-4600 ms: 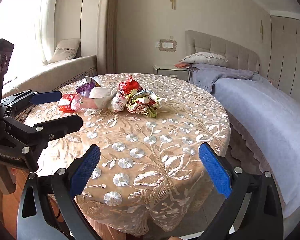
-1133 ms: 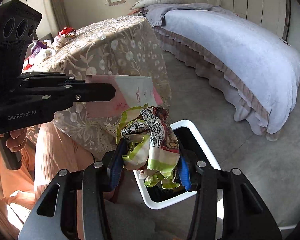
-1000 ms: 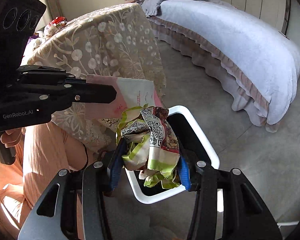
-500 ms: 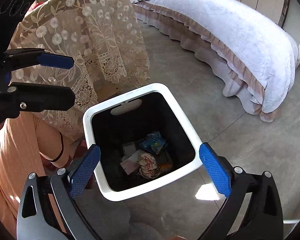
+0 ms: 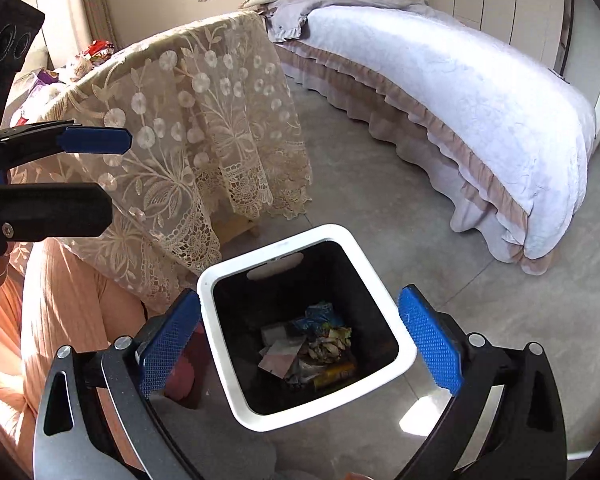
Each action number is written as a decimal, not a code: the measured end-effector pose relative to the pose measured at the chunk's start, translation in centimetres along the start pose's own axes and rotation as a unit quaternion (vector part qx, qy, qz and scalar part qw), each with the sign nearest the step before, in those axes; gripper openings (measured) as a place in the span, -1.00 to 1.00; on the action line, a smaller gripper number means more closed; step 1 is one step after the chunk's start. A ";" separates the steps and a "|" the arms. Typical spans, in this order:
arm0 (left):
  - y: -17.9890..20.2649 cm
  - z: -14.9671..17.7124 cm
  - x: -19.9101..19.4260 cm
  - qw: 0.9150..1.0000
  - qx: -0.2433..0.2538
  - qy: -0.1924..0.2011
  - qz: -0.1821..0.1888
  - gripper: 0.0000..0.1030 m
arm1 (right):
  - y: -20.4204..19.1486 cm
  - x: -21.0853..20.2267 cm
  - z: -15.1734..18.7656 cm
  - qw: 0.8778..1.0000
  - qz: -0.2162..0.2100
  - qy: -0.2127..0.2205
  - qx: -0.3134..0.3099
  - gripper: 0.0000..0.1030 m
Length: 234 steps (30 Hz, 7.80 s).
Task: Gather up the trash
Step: 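Return both tools to the table, then grasp the red cup with the left tool while the right tool grasps the white tissue, then carry the red cup and white tissue over the white bin and open both tools, then move both open tools back over the table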
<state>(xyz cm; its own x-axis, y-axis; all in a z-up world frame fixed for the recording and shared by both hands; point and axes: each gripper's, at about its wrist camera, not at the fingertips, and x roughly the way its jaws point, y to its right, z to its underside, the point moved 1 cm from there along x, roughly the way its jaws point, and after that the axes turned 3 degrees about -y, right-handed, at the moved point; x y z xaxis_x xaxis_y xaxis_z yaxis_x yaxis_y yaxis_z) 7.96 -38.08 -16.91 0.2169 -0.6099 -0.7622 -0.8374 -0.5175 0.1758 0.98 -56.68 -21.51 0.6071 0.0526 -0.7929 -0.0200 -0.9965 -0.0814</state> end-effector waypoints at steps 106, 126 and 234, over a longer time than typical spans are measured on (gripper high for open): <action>-14.9 10.8 -27.9 0.945 -0.188 0.170 -0.206 -0.83 | -31.1 -4.7 -16.4 0.902 -0.203 0.106 -0.365 -0.49; -5.3 9.8 -24.7 0.960 -0.116 0.168 -0.192 -0.83 | -22.7 -9.6 -9.5 0.931 -0.182 0.131 -0.289 -0.49; -12.9 4.9 -19.3 0.974 -0.004 0.129 -0.187 0.90 | -21.6 -3.4 -18.0 0.959 -0.164 0.146 -0.179 0.91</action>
<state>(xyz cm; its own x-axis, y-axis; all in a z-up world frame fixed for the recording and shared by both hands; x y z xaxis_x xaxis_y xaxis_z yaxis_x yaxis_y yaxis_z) 12.13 -16.71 -7.55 0.6251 -0.5080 -0.5926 -0.6726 -0.7359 -0.0787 13.64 -36.52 -6.14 0.7320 0.3980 -0.5530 0.4515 -0.8912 -0.0438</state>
